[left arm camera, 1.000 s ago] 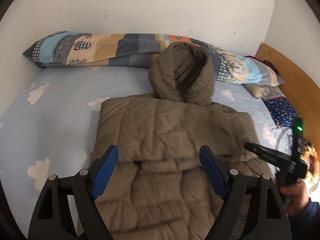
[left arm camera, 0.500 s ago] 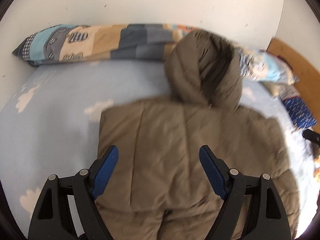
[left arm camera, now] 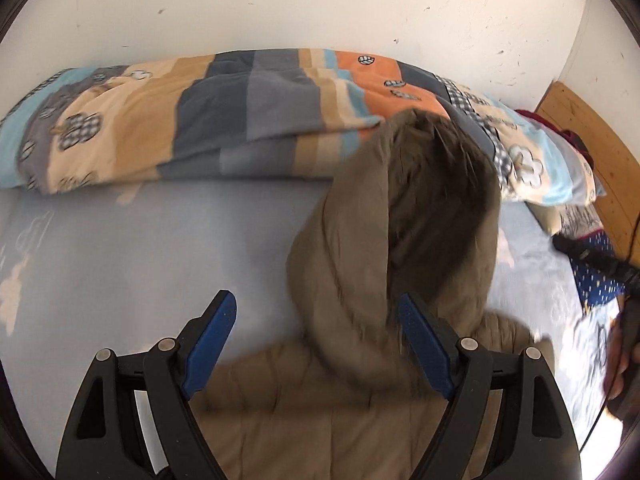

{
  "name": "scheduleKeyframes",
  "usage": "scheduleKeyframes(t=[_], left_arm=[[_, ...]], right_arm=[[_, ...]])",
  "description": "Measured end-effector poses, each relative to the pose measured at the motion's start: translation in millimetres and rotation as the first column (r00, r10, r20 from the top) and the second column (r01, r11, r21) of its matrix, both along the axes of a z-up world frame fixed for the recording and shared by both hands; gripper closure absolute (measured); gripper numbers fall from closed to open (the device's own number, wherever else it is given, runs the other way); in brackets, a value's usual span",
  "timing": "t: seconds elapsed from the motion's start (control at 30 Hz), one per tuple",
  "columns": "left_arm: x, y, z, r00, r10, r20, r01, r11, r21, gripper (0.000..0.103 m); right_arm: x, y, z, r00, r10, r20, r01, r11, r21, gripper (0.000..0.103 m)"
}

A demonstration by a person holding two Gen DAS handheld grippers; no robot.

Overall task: Fold large clothes
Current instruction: 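Move both grippers to the jacket hood and grasp its edge, then fold the hood down onto the jacket body with both grippers, then release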

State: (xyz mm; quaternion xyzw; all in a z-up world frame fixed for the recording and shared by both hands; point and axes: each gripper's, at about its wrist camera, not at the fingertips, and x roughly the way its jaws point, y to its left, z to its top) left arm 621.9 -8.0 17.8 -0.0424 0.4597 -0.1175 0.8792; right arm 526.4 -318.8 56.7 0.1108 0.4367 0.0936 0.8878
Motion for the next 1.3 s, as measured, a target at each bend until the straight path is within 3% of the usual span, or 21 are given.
scheduleKeyframes(t=[0.2, 0.4, 0.43, 0.47, 0.5, 0.53, 0.63, 0.73, 0.9, 1.03, 1.1, 1.2, 1.27, 1.3], left_arm=[[59.0, -17.3, -3.2, 0.999, -0.019, 0.031, 0.021, 0.999, -0.047, 0.02], [100.3, -55.8, -23.3, 0.999, -0.018, 0.041, 0.013, 0.994, 0.113, 0.02], [101.4, -57.8, -25.9, 0.998, -0.017, 0.055, 0.011, 0.992, 0.122, 0.029], [101.9, -58.4, -28.6, 0.998, -0.004, 0.065, -0.004, 0.992, 0.125, 0.068], [102.4, -56.7, -31.2, 0.999, 0.01, 0.047, -0.015, 0.993, 0.116, 0.085], [101.5, -53.8, -33.5, 1.0, 0.021, 0.021, -0.023, 0.996, 0.088, 0.089], [75.7, -51.8, -20.6, 0.994, -0.011, 0.11, -0.001, 0.994, 0.112, 0.092], [40.0, -38.6, 1.9, 0.992, -0.025, 0.122, 0.019, 0.999, 0.049, 0.092], [-38.5, -24.5, 50.6, 0.977, -0.105, 0.184, 0.092, 0.993, 0.076, 0.091], [-107.4, -15.4, 64.8, 0.966, -0.158, 0.205, 0.139, 0.985, 0.104, 0.09], [-144.7, -10.3, 59.3, 0.961, -0.167, 0.22, 0.143, 0.982, 0.12, 0.089], [-195.5, -5.9, 25.3, 0.963, -0.174, 0.205, 0.144, 0.977, 0.154, 0.086], [-218.6, -3.4, -19.1, 0.977, -0.145, 0.154, 0.119, 0.979, 0.166, 0.074], [-225.7, -2.7, -41.4, 0.984, -0.129, 0.122, 0.108, 0.98, 0.17, 0.074]], right_arm=[[68.8, 0.6, -12.6, 1.0, 0.006, 0.005, -0.006, 0.999, -0.035, 0.036], [116.8, 9.5, -31.7, 1.0, 0.015, -0.014, -0.016, 0.998, -0.056, 0.035], [122.6, 12.3, -37.6, 1.0, 0.007, -0.026, -0.009, 0.998, -0.07, 0.042], [125.4, 14.4, -42.2, 1.0, 0.003, -0.029, -0.005, 0.997, -0.071, 0.06], [126.0, 17.2, -45.6, 0.999, 0.008, -0.036, -0.01, 0.997, -0.073, 0.094], [125.0, 18.3, -47.1, 0.999, 0.001, -0.043, -0.005, 0.996, -0.09, 0.094], [104.1, 17.8, -35.6, 1.0, 0.013, 0.012, -0.011, 0.995, -0.094, 0.095], [73.2, 7.3, -15.2, 0.999, 0.008, 0.053, -0.005, 0.999, -0.05, 0.095], [2.2, -0.6, 24.3, 0.992, 0.056, 0.109, -0.053, 0.998, -0.036, 0.095], [-65.5, 2.8, 47.4, 0.978, 0.118, 0.169, -0.113, 0.993, -0.041, 0.095], [-100.8, 6.0, 46.5, 0.971, 0.146, 0.188, -0.138, 0.989, -0.054, 0.095], [-152.5, 14.3, 28.6, 0.964, 0.185, 0.19, -0.17, 0.981, -0.09, 0.095], [-176.9, 20.6, 5.3, 0.965, 0.196, 0.174, -0.177, 0.977, -0.116, 0.095], [-186.1, 23.9, -11.8, 0.97, 0.192, 0.152, -0.173, 0.976, -0.129, 0.095]])
